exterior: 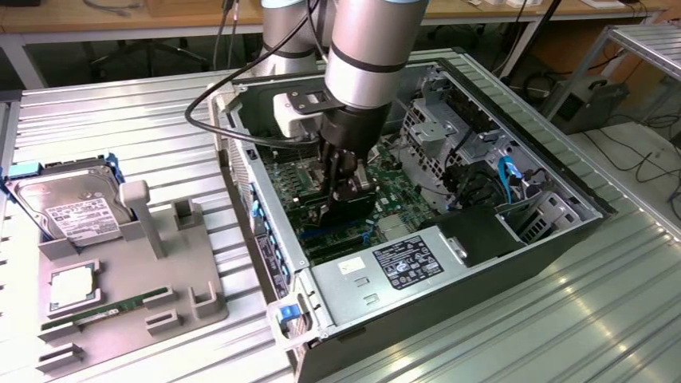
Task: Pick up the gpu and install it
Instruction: 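Insert the gpu into the slot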
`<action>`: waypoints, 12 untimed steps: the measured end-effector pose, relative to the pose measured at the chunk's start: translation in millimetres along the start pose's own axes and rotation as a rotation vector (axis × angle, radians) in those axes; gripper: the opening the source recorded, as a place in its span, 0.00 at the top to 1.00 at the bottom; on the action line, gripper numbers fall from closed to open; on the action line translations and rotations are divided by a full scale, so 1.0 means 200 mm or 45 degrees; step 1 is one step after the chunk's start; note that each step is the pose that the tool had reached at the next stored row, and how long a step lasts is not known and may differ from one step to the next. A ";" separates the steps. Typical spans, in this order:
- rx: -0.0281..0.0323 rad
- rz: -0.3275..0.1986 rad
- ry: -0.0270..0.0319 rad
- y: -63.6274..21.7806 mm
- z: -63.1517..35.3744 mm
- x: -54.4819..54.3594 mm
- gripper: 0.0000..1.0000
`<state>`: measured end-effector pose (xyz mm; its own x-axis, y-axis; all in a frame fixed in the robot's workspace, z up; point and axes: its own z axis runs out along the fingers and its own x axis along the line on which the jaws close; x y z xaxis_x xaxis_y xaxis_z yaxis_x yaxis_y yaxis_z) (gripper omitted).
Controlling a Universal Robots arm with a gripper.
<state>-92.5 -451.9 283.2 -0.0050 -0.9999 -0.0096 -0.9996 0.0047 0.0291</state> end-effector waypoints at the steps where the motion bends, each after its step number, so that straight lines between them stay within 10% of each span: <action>1: 0.0002 0.000 0.0004 0.001 0.000 0.00 0.75; 12: 0.0000 0.000 0.0028 0.028 0.014 -0.01 0.89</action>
<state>-98.2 -449.0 280.5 -0.0049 -1.0000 -0.0074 -0.9996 0.0047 0.0291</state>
